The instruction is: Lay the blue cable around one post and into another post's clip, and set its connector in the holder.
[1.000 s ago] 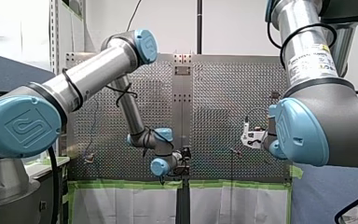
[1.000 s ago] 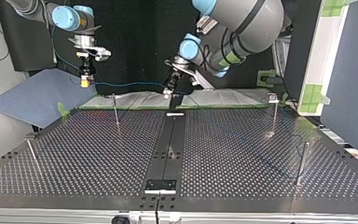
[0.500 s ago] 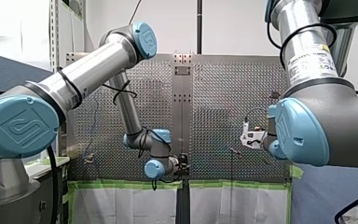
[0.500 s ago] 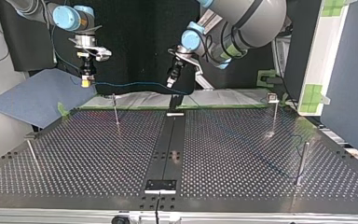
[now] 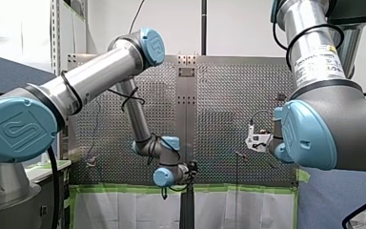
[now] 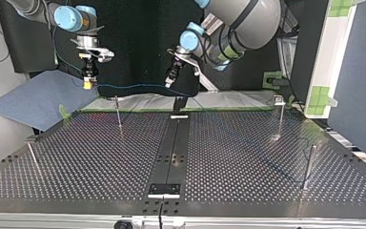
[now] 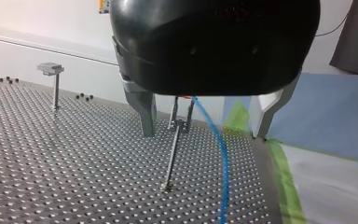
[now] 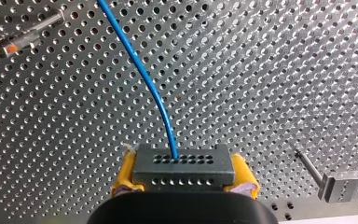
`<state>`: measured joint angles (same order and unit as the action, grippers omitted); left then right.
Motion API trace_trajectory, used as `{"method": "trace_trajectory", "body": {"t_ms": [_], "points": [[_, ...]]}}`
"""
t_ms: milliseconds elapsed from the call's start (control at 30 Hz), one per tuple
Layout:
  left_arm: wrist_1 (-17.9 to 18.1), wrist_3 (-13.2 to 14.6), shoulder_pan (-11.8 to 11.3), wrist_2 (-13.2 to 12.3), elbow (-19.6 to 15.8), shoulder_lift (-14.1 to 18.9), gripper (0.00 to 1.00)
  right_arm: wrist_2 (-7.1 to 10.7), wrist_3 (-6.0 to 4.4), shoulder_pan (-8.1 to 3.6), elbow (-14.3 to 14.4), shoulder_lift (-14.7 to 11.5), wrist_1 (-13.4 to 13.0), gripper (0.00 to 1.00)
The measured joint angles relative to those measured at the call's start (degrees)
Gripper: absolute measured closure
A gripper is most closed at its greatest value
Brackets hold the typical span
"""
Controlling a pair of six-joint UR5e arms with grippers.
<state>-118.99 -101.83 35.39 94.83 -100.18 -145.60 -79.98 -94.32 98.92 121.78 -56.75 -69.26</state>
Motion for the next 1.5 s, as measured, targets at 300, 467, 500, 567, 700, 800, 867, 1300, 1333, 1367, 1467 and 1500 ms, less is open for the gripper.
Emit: {"method": "trace_trajectory", "body": {"t_ms": [300, 467, 500, 567, 700, 800, 867, 1300, 1333, 1367, 1467, 1500], "points": [[-1.12, -1.94, 0.38, 0.73, 3.84, -1.52, 0.0, 0.08, -0.04, 0.0, 0.01, 0.0, 0.0, 1.0], [-1.8, -2.8, 0.24, 1.05, 5.75, -1.76, 0.0, 0.08, -0.02, 0.0, 0.0, 0.0, 0.05, 1.0], [-2.07, -3.05, 0.22, 1.09, 6.16, -1.97, 0.0, 0.08, -0.01, 0.0, 0.0, 0.0, 0.09, 1.0], [-2.55, -3.28, 0.24, 1.16, 6.72, -2.45, 0.0, 0.08, -0.01, 0.0, 0.0, 0.0, 0.13, 1.0], [-3.12, -3.43, 0.19, 1.29, 7.55, -4.21, 0.0, 0.08, -0.01, 0.0, 0.0, 0.0, 0.2, 1.0], [-3.17, -3.42, 0.05, 1.59, 7.77, -5.0, 0.0, 0.08, 0.0, 0.0, 0.0, 0.0, 0.24, 1.0], [-3.18, -3.34, -0.04, 1.97, 7.85, -5.19, 0.0, 0.09, 0.0, 0.0, 0.0, 0.0, 0.25, 1.0], [-2.16, -3.11, -0.61, 2.42, 8.53, -5.34, 0.47, 0.09, -0.01, 0.0, -0.01, 0.0, 0.08, 1.0], [-2.14, -2.94, -0.62, 2.4, 8.56, -5.34, 0.61, 0.11, 0.0, 0.0, 0.0, 0.0, 0.07, 1.0], [-2.13, -2.74, -0.62, 2.38, 8.58, -5.34, 0.76, 0.11, 0.0, 0.0, -0.01, 0.0, 0.05, 1.0], [-2.11, -1.89, -0.63, 2.38, 8.59, -5.34, 1.0, 0.15, -0.05, 0.0, -0.01, 0.0, 0.02, 1.0], [-2.11, -1.52, -0.66, 2.35, 8.6, -5.34, 1.0, 0.16, -0.06, 0.0, -0.01, 0.0, 0.01, 1.0]]}}
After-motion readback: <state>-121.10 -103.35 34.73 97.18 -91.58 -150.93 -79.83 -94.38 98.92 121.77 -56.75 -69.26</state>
